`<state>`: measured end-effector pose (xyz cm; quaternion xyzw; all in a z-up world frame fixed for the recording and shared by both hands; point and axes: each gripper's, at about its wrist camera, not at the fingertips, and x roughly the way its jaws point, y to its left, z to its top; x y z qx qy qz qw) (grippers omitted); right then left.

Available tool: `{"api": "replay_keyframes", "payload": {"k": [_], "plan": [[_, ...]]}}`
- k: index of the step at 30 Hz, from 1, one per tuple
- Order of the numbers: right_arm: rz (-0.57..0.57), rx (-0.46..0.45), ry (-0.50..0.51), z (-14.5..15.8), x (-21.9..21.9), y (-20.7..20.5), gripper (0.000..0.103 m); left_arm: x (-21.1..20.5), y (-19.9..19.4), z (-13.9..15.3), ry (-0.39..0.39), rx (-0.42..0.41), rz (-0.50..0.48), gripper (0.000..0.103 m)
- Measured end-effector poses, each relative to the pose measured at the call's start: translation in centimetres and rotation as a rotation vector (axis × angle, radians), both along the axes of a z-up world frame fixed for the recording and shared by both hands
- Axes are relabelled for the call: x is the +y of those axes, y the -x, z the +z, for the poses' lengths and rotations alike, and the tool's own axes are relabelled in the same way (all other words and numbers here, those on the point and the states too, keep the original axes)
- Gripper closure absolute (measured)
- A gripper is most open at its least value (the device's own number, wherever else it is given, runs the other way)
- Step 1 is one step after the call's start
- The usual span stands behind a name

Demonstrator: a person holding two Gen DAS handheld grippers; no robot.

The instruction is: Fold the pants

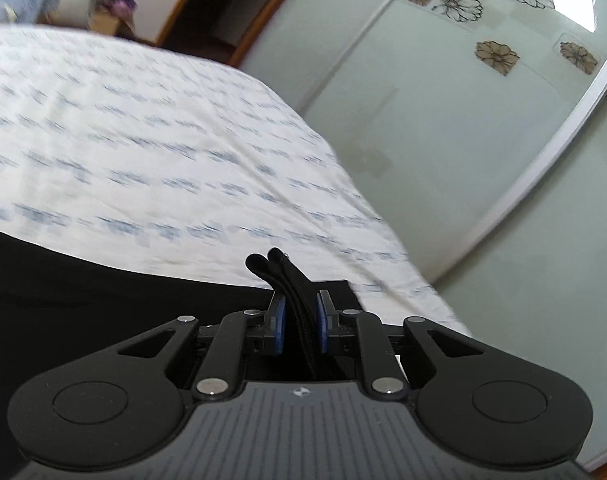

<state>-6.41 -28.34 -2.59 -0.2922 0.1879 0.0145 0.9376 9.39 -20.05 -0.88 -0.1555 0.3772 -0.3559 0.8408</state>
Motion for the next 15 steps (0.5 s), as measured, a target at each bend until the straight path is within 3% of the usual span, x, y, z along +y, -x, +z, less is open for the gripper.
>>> {"api": "replay_keyframes", "payload": {"k": [15], "plan": [[0.272, 0.087, -0.051, -2.2, 7.8, -1.3, 0.097, 10.8, -1.4, -2.1, -0.163, -0.017, 0.234, 0.088]]}}
